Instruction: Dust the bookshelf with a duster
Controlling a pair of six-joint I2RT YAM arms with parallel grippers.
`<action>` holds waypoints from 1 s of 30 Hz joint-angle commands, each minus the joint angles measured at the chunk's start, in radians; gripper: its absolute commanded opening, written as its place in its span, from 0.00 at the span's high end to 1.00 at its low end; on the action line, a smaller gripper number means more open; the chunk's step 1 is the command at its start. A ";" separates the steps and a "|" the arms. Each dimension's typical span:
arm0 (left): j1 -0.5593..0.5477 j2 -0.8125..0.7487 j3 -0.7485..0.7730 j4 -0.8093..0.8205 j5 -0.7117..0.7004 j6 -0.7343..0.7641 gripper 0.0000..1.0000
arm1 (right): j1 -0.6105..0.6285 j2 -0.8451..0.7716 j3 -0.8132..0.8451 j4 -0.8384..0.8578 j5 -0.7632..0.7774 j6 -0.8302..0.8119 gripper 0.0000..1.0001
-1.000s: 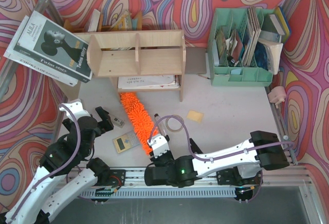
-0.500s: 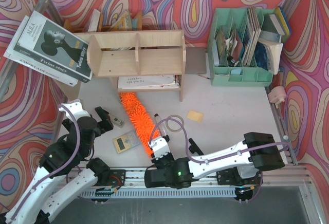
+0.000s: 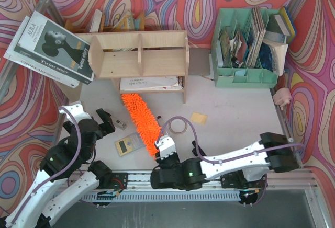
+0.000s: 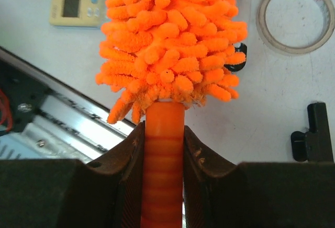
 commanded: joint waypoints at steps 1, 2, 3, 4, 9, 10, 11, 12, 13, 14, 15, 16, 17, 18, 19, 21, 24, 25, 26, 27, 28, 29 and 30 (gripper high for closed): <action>-0.002 -0.004 -0.012 -0.021 -0.020 -0.004 0.02 | -0.043 0.100 0.030 0.028 -0.041 0.052 1.00; -0.002 -0.003 -0.013 -0.020 -0.020 -0.004 0.02 | -0.059 0.110 0.024 0.037 -0.073 0.054 1.00; -0.002 -0.001 -0.012 -0.020 -0.020 -0.004 0.02 | -0.071 0.116 0.014 0.056 -0.111 0.054 1.00; -0.002 0.000 -0.012 -0.020 -0.018 -0.003 0.02 | -0.083 0.120 0.005 0.072 -0.133 0.051 1.00; -0.002 -0.001 -0.011 -0.022 -0.019 -0.004 0.02 | -0.112 0.120 0.010 0.075 -0.161 0.030 1.00; -0.002 -0.003 -0.012 -0.022 -0.019 -0.004 0.02 | -0.114 0.119 0.015 0.069 -0.155 0.023 1.00; -0.002 -0.004 -0.013 -0.023 -0.021 -0.005 0.02 | -0.115 0.113 0.022 0.062 -0.145 0.022 1.00; -0.002 -0.005 -0.012 -0.023 -0.021 -0.005 0.02 | -0.114 0.105 0.028 0.051 -0.130 0.022 1.00; -0.002 -0.008 -0.012 -0.023 -0.022 -0.006 0.02 | -0.113 0.089 0.028 0.046 -0.111 0.021 1.00; -0.002 -0.009 -0.012 -0.023 -0.022 -0.005 0.02 | -0.108 0.061 0.019 0.051 -0.088 0.019 1.00; -0.002 -0.009 -0.012 -0.022 -0.022 -0.006 0.02 | -0.101 0.029 0.002 0.076 -0.062 0.002 1.00; -0.003 -0.010 -0.012 -0.022 -0.022 -0.006 0.02 | -0.092 -0.007 -0.021 0.123 -0.040 -0.019 1.00; -0.002 -0.010 -0.013 -0.022 -0.021 -0.006 0.02 | -0.089 -0.038 -0.045 0.160 -0.021 -0.038 1.00; -0.002 -0.009 -0.014 -0.022 -0.021 -0.005 0.02 | -0.090 -0.067 -0.067 0.202 -0.008 -0.049 1.00; -0.002 -0.008 -0.014 -0.022 -0.020 -0.005 0.02 | -0.088 -0.088 -0.087 0.234 0.010 -0.056 1.00; -0.002 -0.006 -0.012 -0.021 -0.020 -0.004 0.02 | -0.089 -0.123 -0.118 0.286 0.041 -0.054 1.00; -0.002 -0.007 -0.012 -0.023 -0.021 -0.006 0.02 | -0.092 -0.126 -0.135 0.355 0.063 -0.049 1.00; -0.002 -0.008 -0.012 -0.023 -0.022 -0.006 0.02 | -0.100 -0.105 -0.126 0.359 0.049 -0.052 1.00; -0.002 -0.008 -0.012 -0.023 -0.022 -0.006 0.02 | -0.112 -0.081 -0.108 0.349 0.027 -0.042 1.00; -0.002 -0.010 -0.012 -0.023 -0.024 -0.007 0.02 | -0.124 -0.026 -0.086 0.308 -0.004 -0.026 1.00; -0.002 -0.010 -0.014 -0.023 -0.023 -0.005 0.02 | -0.135 0.014 -0.068 0.281 -0.035 -0.012 1.00; -0.002 -0.011 -0.014 -0.023 -0.022 -0.005 0.02 | -0.143 0.049 -0.053 0.261 -0.060 -0.001 1.00; -0.002 -0.010 -0.014 -0.023 -0.022 -0.006 0.02 | -0.145 0.078 -0.043 0.252 -0.081 0.007 1.00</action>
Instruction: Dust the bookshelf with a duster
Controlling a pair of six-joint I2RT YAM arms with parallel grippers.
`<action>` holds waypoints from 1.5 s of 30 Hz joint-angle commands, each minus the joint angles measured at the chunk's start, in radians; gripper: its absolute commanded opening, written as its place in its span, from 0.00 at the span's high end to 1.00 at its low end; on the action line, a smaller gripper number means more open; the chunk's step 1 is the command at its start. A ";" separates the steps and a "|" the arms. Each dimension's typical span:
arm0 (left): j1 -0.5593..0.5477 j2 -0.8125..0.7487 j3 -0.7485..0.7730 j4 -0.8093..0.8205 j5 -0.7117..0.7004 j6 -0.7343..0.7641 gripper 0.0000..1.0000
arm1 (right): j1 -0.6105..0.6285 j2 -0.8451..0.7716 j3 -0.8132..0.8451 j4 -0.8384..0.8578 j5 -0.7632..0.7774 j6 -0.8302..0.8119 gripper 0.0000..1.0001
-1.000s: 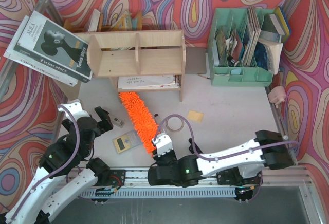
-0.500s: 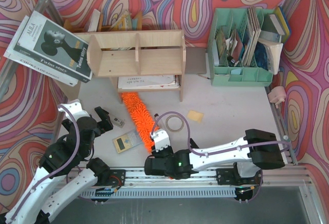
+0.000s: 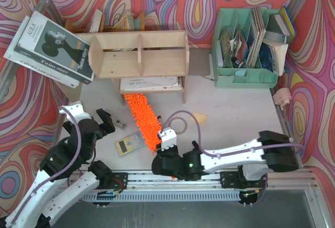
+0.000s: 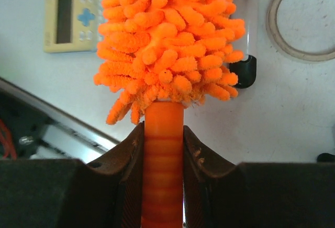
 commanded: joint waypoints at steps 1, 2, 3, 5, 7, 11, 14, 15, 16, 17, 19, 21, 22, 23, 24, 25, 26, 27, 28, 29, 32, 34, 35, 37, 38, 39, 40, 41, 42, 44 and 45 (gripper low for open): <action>-0.003 -0.010 -0.013 -0.023 -0.022 -0.005 0.02 | -0.028 0.130 0.070 0.038 -0.017 0.028 1.00; -0.003 -0.010 -0.012 -0.023 -0.022 -0.005 0.02 | -0.029 0.154 0.077 0.029 -0.037 0.034 1.00; -0.003 -0.011 -0.013 -0.023 -0.023 -0.007 0.02 | -0.035 0.171 0.090 0.020 -0.055 0.039 1.00; -0.003 -0.012 -0.012 -0.023 -0.023 -0.008 0.02 | -0.050 0.193 0.105 0.004 -0.079 0.044 1.00; -0.003 -0.014 -0.012 -0.022 -0.022 -0.008 0.02 | -0.060 0.188 0.111 0.011 -0.077 0.031 1.00; -0.003 -0.018 -0.013 -0.023 -0.024 -0.007 0.02 | -0.062 0.126 0.106 0.053 -0.018 -0.014 1.00; -0.003 -0.019 -0.015 -0.023 -0.024 -0.007 0.02 | -0.061 0.057 0.088 0.106 0.029 -0.054 1.00; -0.003 -0.018 -0.014 -0.023 -0.024 -0.007 0.02 | -0.060 0.040 0.080 0.126 0.041 -0.066 1.00; -0.003 -0.018 -0.014 -0.023 -0.023 -0.007 0.02 | -0.061 0.024 0.071 0.148 0.044 -0.081 1.00; -0.003 -0.017 -0.014 -0.022 -0.023 -0.007 0.02 | -0.061 0.012 0.063 0.168 0.042 -0.099 1.00; -0.003 -0.015 -0.014 -0.023 -0.022 -0.007 0.02 | -0.062 0.019 0.056 0.188 0.033 -0.112 1.00; -0.003 -0.016 -0.013 -0.022 -0.022 -0.007 0.02 | -0.062 0.055 0.071 0.145 0.021 -0.086 1.00; -0.003 -0.016 -0.013 -0.022 -0.024 -0.007 0.02 | -0.062 0.077 0.081 0.120 0.006 -0.075 1.00; -0.003 -0.016 -0.013 -0.022 -0.024 -0.006 0.02 | -0.062 0.094 0.087 0.107 -0.019 -0.073 1.00; -0.003 -0.017 -0.014 -0.023 -0.026 -0.007 0.02 | -0.062 0.106 0.096 0.097 -0.052 -0.077 1.00; -0.003 -0.018 -0.014 -0.023 -0.026 -0.008 0.02 | -0.055 0.120 0.108 0.079 -0.080 -0.097 1.00; -0.003 -0.017 -0.014 -0.025 -0.027 -0.008 0.02 | -0.032 0.131 0.118 0.061 -0.072 -0.125 1.00; -0.003 -0.016 -0.014 -0.025 -0.027 -0.008 0.02 | 0.007 0.143 0.129 0.026 -0.022 -0.136 1.00; -0.003 -0.017 -0.014 -0.024 -0.027 -0.006 0.02 | 0.041 0.155 0.144 -0.039 0.042 -0.123 1.00; -0.003 -0.015 -0.014 -0.023 -0.027 -0.006 0.02 | 0.068 0.160 0.154 -0.098 0.080 -0.096 1.00; -0.003 -0.010 -0.014 -0.022 -0.026 -0.008 0.02 | 0.102 0.118 0.122 -0.172 0.097 -0.019 1.00; -0.003 -0.006 -0.013 -0.021 -0.023 -0.005 0.02 | 0.121 0.053 0.072 -0.146 0.090 -0.013 1.00; -0.003 -0.003 -0.014 -0.022 -0.024 -0.005 0.02 | 0.132 0.023 0.053 -0.141 0.094 -0.007 1.00; -0.003 0.000 -0.010 -0.026 -0.028 -0.005 0.02 | 0.151 -0.011 0.042 -0.168 0.109 0.016 1.00; -0.003 0.000 -0.010 -0.029 -0.031 -0.008 0.02 | 0.163 -0.020 0.046 -0.190 0.117 0.026 1.00; -0.003 -0.001 -0.008 -0.030 -0.035 -0.010 0.02 | 0.173 -0.026 0.051 -0.218 0.120 0.029 1.00; -0.003 -0.004 -0.007 -0.033 -0.040 -0.010 0.02 | 0.186 -0.027 0.053 -0.228 0.119 0.025 1.00; -0.003 -0.008 -0.006 -0.035 -0.044 -0.013 0.02 | 0.198 -0.031 0.053 -0.237 0.114 0.021 1.00; -0.003 -0.013 -0.006 -0.036 -0.050 -0.016 0.02 | 0.209 -0.037 0.049 -0.245 0.110 0.022 1.00; -0.003 -0.029 -0.006 -0.046 -0.069 -0.027 0.02 | 0.229 -0.060 0.033 -0.251 0.104 0.022 1.00; -0.003 -0.037 -0.006 -0.050 -0.079 -0.033 0.02 | 0.241 -0.076 0.021 -0.249 0.105 0.019 1.00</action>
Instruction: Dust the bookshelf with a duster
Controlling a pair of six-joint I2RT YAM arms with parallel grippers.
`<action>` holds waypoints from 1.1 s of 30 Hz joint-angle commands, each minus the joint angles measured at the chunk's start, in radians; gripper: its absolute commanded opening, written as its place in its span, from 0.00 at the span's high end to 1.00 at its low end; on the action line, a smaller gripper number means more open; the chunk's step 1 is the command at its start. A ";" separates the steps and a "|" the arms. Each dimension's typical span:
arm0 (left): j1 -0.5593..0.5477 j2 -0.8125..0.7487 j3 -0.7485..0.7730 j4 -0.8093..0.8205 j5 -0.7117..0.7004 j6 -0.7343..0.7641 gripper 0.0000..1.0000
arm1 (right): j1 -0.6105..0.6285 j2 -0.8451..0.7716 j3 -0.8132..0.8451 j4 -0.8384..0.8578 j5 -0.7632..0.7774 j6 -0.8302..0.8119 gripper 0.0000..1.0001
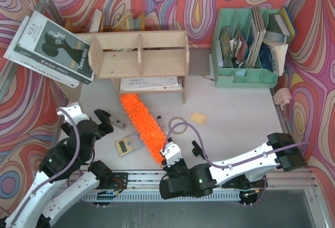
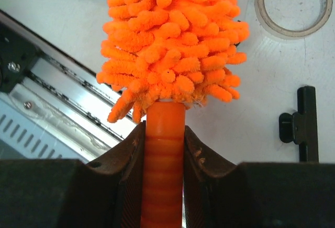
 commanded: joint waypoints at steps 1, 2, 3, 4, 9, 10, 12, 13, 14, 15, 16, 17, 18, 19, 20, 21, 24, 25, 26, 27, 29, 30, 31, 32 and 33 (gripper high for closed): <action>-0.002 -0.039 -0.006 -0.042 -0.063 -0.032 0.02 | 0.063 -0.075 -0.029 0.005 0.021 -0.018 1.00; -0.002 -0.051 -0.007 -0.046 -0.073 -0.037 0.02 | 0.078 -0.091 -0.041 0.007 0.021 -0.018 1.00; -0.002 -0.064 -0.006 -0.051 -0.083 -0.042 0.02 | 0.086 -0.107 -0.051 0.009 0.019 -0.020 1.00; -0.002 -0.078 -0.008 -0.056 -0.093 -0.049 0.02 | 0.094 -0.121 -0.059 0.009 0.019 -0.023 1.00; -0.002 -0.141 -0.012 -0.077 -0.147 -0.079 0.02 | 0.153 -0.155 -0.079 0.016 0.037 -0.070 1.00; -0.002 -0.149 -0.012 -0.084 -0.160 -0.087 0.02 | 0.167 -0.160 -0.083 0.028 0.040 -0.086 1.00; -0.002 -0.170 -0.015 -0.092 -0.179 -0.101 0.02 | 0.182 -0.173 -0.094 0.062 0.041 -0.122 1.00; -0.002 -0.178 -0.017 -0.094 -0.187 -0.104 0.02 | 0.188 -0.179 -0.099 0.093 0.039 -0.144 1.00; -0.002 -0.185 -0.017 -0.096 -0.193 -0.109 0.02 | 0.191 -0.185 -0.104 0.126 0.036 -0.169 1.00; -0.002 -0.190 -0.016 -0.101 -0.197 -0.114 0.02 | 0.192 -0.186 -0.106 0.169 0.034 -0.185 1.00; -0.003 -0.196 -0.016 -0.106 -0.198 -0.121 0.02 | 0.192 -0.183 -0.106 0.190 0.040 -0.192 1.00; -0.002 -0.203 -0.014 -0.112 -0.229 -0.127 0.02 | 0.193 -0.169 -0.101 0.204 0.048 -0.196 1.00; -0.002 -0.209 -0.014 -0.115 -0.239 -0.132 0.02 | 0.192 -0.152 -0.091 0.211 0.063 -0.198 1.00; -0.002 -0.220 -0.015 -0.120 -0.246 -0.137 0.02 | 0.190 -0.126 -0.072 0.203 0.086 -0.188 1.00; -0.002 -0.230 -0.014 -0.125 -0.254 -0.144 0.02 | 0.184 -0.097 -0.033 0.180 0.106 -0.161 1.00; -0.002 -0.241 -0.014 -0.130 -0.262 -0.150 0.02 | 0.163 -0.063 0.002 0.138 0.113 -0.129 1.00; -0.002 -0.283 -0.016 -0.142 -0.286 -0.167 0.02 | 0.058 0.035 0.099 0.048 0.000 -0.018 1.00; -0.002 -0.299 -0.018 -0.146 -0.295 -0.174 0.02 | 0.045 0.052 0.106 0.086 -0.025 -0.036 1.00; -0.002 -0.312 -0.020 -0.150 -0.302 -0.178 0.02 | 0.043 0.066 0.105 0.139 -0.037 -0.079 1.00; -0.002 -0.327 -0.021 -0.151 -0.308 -0.184 0.02 | 0.041 0.082 0.106 0.198 -0.049 -0.114 1.00; -0.002 -0.354 -0.025 -0.154 -0.317 -0.188 0.02 | 0.029 0.121 0.137 0.246 -0.057 -0.153 1.00; -0.002 -0.368 -0.027 -0.154 -0.322 -0.190 0.02 | 0.020 0.143 0.163 0.242 -0.054 -0.165 1.00; -0.002 -0.377 -0.030 -0.155 -0.326 -0.192 0.02 | 0.012 0.159 0.187 0.240 -0.044 -0.184 1.00; -0.002 -0.385 -0.032 -0.156 -0.330 -0.194 0.02 | 0.001 0.173 0.205 0.248 -0.041 -0.199 1.00; -0.002 -0.390 -0.031 -0.157 -0.333 -0.196 0.02 | -0.014 0.182 0.216 0.268 -0.045 -0.209 1.00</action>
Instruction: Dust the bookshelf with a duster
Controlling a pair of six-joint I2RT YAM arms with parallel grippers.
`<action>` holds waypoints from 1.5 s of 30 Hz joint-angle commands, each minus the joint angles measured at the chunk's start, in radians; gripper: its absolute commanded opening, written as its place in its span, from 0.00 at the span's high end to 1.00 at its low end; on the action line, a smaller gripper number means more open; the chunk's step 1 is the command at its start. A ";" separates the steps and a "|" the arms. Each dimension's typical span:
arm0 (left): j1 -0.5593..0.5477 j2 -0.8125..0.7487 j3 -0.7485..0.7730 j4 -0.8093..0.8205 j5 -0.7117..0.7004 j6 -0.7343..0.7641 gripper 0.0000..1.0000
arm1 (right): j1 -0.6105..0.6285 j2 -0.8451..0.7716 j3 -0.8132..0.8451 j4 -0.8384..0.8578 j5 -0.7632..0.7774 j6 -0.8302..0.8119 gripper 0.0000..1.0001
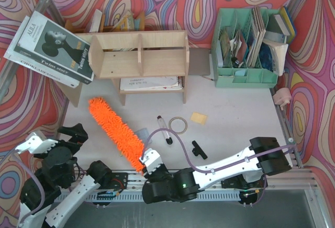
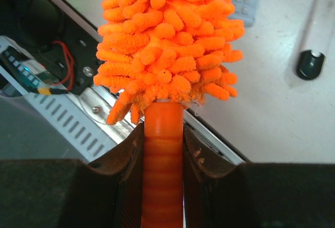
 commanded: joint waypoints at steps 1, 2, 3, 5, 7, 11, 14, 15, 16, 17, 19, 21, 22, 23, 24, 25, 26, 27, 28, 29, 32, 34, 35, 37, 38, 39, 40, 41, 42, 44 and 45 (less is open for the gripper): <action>-0.003 -0.030 -0.021 -0.030 -0.053 -0.023 0.02 | -0.047 0.036 0.093 0.124 0.016 -0.070 1.00; -0.003 -0.031 -0.020 -0.034 -0.055 -0.026 0.02 | -0.066 0.041 0.097 0.140 0.007 -0.069 1.00; -0.003 -0.031 -0.019 -0.037 -0.059 -0.030 0.02 | -0.088 0.047 0.104 0.150 0.005 -0.066 1.00; -0.003 -0.030 -0.016 -0.044 -0.066 -0.036 0.02 | -0.126 0.070 0.136 0.148 0.013 -0.057 1.00; -0.003 -0.033 -0.016 -0.048 -0.069 -0.039 0.02 | -0.152 0.099 0.175 0.153 0.030 -0.053 1.00; -0.003 -0.045 -0.018 -0.058 -0.081 -0.053 0.02 | -0.170 0.158 0.241 0.212 0.050 -0.075 1.00; -0.003 -0.056 -0.018 -0.065 -0.092 -0.060 0.02 | -0.177 0.210 0.290 0.235 0.054 -0.082 1.00; -0.003 -0.058 -0.019 -0.065 -0.092 -0.061 0.02 | -0.177 0.222 0.304 0.238 0.055 -0.085 1.00; -0.003 -0.060 -0.020 -0.065 -0.093 -0.062 0.02 | -0.178 0.232 0.314 0.250 0.058 -0.089 1.00; -0.003 -0.060 -0.021 -0.064 -0.093 -0.062 0.02 | -0.178 0.240 0.321 0.265 0.060 -0.097 1.00; -0.003 -0.055 -0.021 -0.060 -0.089 -0.057 0.02 | -0.178 0.253 0.327 0.316 0.052 -0.130 1.00; -0.003 -0.047 -0.019 -0.058 -0.085 -0.053 0.02 | -0.178 0.275 0.336 0.388 0.024 -0.187 1.00; -0.003 -0.043 -0.018 -0.058 -0.083 -0.054 0.02 | -0.178 0.291 0.355 0.400 0.015 -0.208 1.00; -0.003 -0.040 -0.017 -0.058 -0.084 -0.053 0.02 | -0.179 0.311 0.377 0.404 0.002 -0.223 1.00; -0.003 -0.038 -0.016 -0.059 -0.084 -0.053 0.02 | -0.180 0.333 0.402 0.412 -0.014 -0.237 1.00; -0.003 -0.037 -0.016 -0.060 -0.086 -0.053 0.02 | -0.181 0.352 0.425 0.416 -0.027 -0.248 1.00; -0.003 -0.038 -0.017 -0.061 -0.088 -0.053 0.02 | -0.183 0.370 0.444 0.427 -0.037 -0.262 1.00; -0.003 -0.040 -0.016 -0.061 -0.088 -0.053 0.02 | -0.185 0.386 0.460 0.433 -0.046 -0.273 1.00; -0.003 -0.043 -0.016 -0.061 -0.089 -0.054 0.02 | -0.189 0.397 0.474 0.435 -0.051 -0.280 1.00; -0.003 -0.045 -0.016 -0.063 -0.091 -0.055 0.02 | -0.191 0.406 0.486 0.435 -0.051 -0.284 1.00; -0.003 -0.051 -0.017 -0.063 -0.091 -0.057 0.02 | -0.194 0.412 0.495 0.412 -0.018 -0.261 1.00; -0.003 -0.051 -0.019 -0.061 -0.089 -0.057 0.02 | -0.194 0.378 0.461 0.382 0.042 -0.203 1.00; -0.003 -0.049 -0.019 -0.061 -0.090 -0.056 0.02 | -0.194 0.355 0.444 0.373 0.072 -0.173 1.00; -0.003 -0.045 -0.019 -0.059 -0.088 -0.056 0.02 | -0.194 0.304 0.371 0.389 0.113 -0.137 1.00; -0.003 -0.044 -0.019 -0.058 -0.088 -0.056 0.02 | -0.194 0.283 0.342 0.401 0.125 -0.124 1.00; -0.003 -0.043 -0.019 -0.059 -0.087 -0.056 0.02 | -0.194 0.259 0.315 0.414 0.134 -0.108 1.00; -0.003 -0.040 -0.019 -0.059 -0.087 -0.055 0.02 | -0.194 0.241 0.292 0.428 0.141 -0.096 1.00; -0.003 -0.040 -0.019 -0.059 -0.086 -0.054 0.02 | -0.194 0.230 0.276 0.440 0.143 -0.090 1.00; -0.003 -0.041 -0.020 -0.058 -0.086 -0.056 0.02 | -0.194 0.221 0.265 0.448 0.142 -0.086 1.00; -0.003 -0.042 -0.021 -0.058 -0.085 -0.054 0.02 | -0.194 0.222 0.255 0.481 0.122 -0.103 1.00; -0.003 -0.042 -0.021 -0.057 -0.086 -0.055 0.02 | -0.193 0.230 0.260 0.488 0.108 -0.111 1.00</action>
